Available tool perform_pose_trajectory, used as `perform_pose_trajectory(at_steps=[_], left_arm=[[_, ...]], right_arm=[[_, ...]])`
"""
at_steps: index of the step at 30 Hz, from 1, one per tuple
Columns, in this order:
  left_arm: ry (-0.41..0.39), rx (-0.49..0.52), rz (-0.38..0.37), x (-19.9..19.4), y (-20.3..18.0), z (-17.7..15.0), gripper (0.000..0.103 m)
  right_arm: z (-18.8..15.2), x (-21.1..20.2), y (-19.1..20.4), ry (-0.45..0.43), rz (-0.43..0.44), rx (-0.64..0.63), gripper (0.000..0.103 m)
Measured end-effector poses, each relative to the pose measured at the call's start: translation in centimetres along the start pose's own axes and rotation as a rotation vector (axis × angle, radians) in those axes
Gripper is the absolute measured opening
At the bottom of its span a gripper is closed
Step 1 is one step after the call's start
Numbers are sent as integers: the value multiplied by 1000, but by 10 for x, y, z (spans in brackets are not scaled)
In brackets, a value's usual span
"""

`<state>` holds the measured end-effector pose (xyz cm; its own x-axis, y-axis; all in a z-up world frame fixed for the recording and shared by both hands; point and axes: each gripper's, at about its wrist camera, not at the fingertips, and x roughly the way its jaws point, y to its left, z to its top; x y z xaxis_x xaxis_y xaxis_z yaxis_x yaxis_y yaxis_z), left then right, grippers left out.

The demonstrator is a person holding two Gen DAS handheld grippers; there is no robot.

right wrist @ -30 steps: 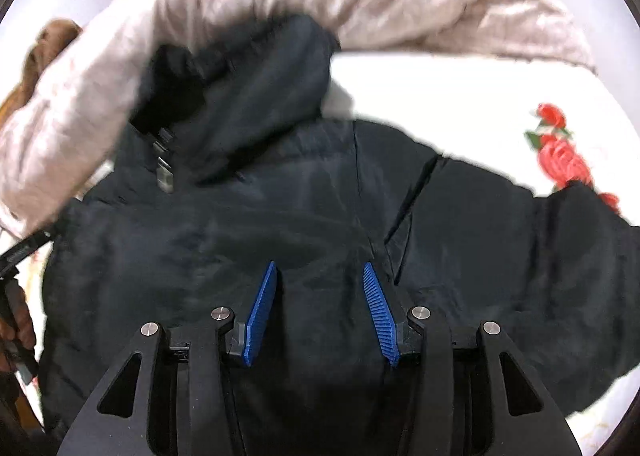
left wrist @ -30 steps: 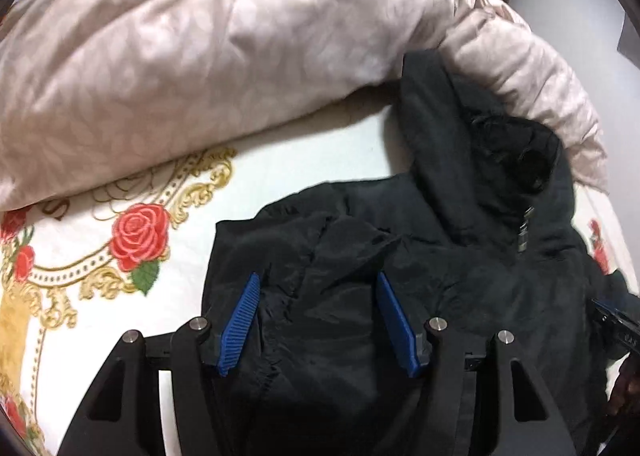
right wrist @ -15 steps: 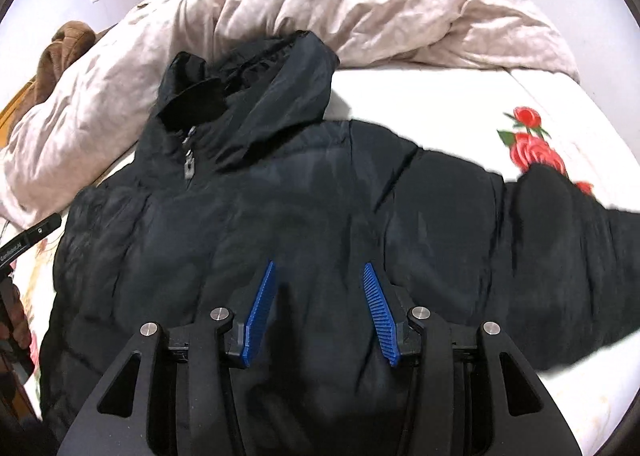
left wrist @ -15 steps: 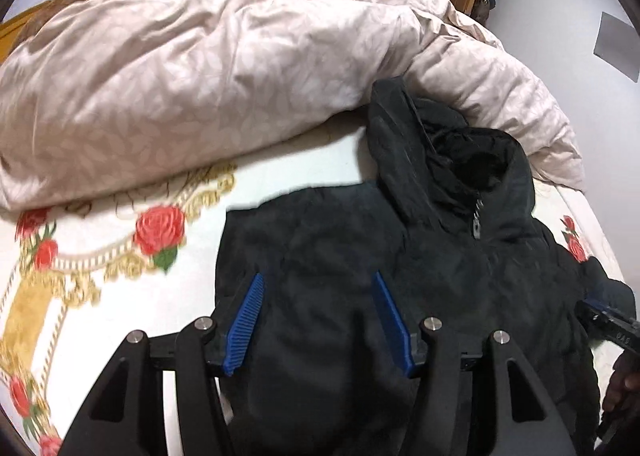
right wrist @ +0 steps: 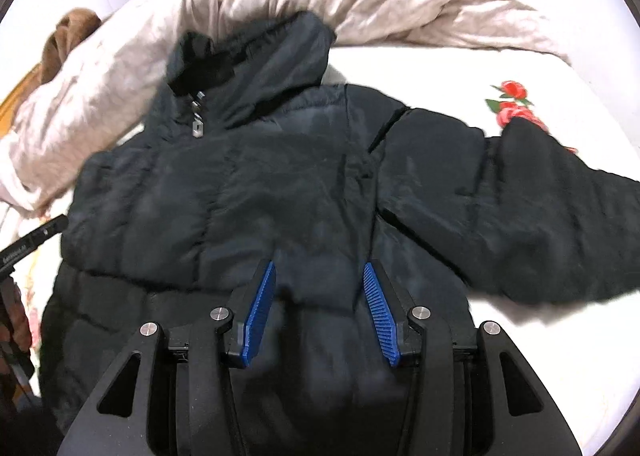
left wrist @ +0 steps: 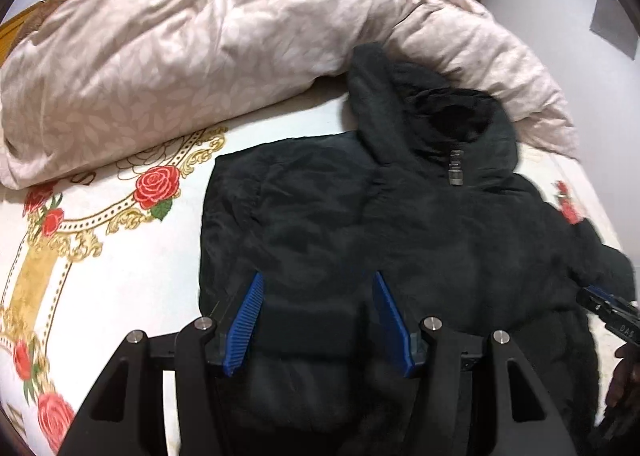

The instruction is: Fold large clothes

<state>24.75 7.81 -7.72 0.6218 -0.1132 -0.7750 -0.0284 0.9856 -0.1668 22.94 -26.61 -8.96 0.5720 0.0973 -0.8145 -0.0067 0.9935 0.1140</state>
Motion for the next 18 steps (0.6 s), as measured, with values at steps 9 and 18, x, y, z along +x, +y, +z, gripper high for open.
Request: perform_pose_trajectory(at_steps=[9, 18], left_arm=[[-32, 38, -56, -85, -48, -44, 59], [-29, 72, -100, -145, -78, -85, 59]], right_arm=[[-57, -95, -6, -78, -1, 70, 51], [-98, -163, -13, -143, -32, 101, 54]])
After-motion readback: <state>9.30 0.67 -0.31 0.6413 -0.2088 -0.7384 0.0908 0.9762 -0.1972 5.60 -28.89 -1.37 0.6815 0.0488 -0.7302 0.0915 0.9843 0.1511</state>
